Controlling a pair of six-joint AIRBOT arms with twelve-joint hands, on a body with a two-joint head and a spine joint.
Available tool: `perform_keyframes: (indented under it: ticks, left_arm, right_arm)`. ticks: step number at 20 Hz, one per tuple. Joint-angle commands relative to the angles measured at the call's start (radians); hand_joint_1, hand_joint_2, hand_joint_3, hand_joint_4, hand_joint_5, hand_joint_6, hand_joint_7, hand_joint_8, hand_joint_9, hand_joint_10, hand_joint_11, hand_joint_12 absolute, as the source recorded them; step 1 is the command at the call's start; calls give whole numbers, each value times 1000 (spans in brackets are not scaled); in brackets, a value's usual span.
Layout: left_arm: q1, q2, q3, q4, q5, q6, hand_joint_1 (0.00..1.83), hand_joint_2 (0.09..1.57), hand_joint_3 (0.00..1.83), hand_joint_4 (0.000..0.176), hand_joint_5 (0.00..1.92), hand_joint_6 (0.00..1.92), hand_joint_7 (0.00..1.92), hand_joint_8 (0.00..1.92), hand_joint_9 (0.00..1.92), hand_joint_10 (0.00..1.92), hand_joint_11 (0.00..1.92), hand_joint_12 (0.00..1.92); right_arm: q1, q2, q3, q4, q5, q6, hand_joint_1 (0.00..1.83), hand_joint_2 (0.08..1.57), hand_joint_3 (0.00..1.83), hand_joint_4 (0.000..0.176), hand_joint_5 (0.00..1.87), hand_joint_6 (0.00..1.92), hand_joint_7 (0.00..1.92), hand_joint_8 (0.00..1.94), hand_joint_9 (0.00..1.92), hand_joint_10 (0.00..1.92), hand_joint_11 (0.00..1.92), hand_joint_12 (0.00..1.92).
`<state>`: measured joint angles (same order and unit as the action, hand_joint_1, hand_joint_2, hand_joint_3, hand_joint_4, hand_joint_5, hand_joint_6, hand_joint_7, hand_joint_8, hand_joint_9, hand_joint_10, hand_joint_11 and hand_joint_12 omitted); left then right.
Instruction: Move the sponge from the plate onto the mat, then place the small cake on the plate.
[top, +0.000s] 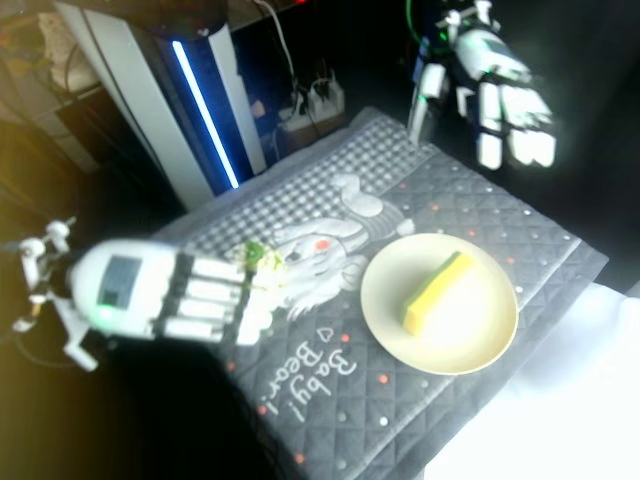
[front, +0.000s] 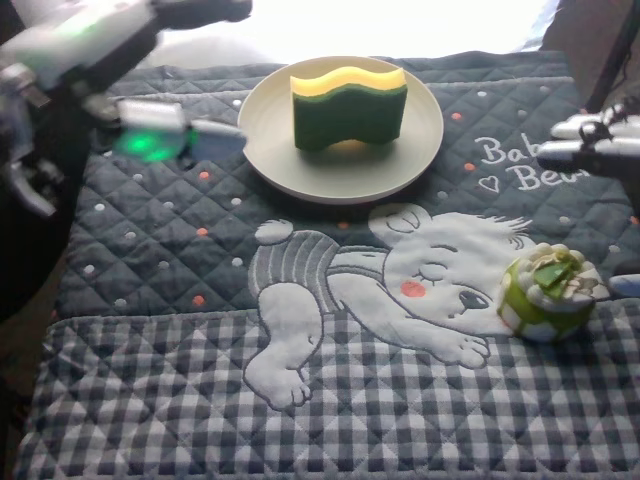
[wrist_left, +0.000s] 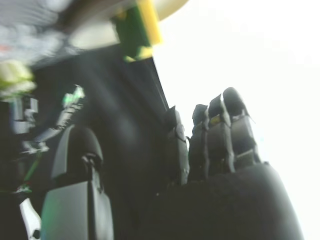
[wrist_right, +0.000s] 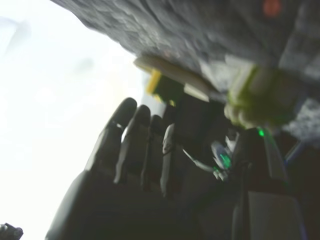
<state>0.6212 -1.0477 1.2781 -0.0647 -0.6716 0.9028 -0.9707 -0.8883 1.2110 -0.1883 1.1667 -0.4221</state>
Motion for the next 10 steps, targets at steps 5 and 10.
perform_keyframes:
  ticks: [5, 10]
  left_arm:
    - [-152, -187, 209, 50, 184, -2, 815, 935, 0, 58, 425, 0, 412, 1, 436, 3, 85, 968]
    - [-200, -326, 361, 61, 307, -2, 949, 852, 0, 22, 469, 2, 517, 10, 529, 19, 130, 1077]
  right_arm:
    - [64, -3, -7, -28, 198, 4, 784, 1078, 0, 48, 291, 0, 278, 0, 276, 1, 6, 740]
    - [78, -10, -4, -49, 199, 4, 744, 1078, 0, 116, 321, 3, 341, 5, 371, 9, 0, 820]
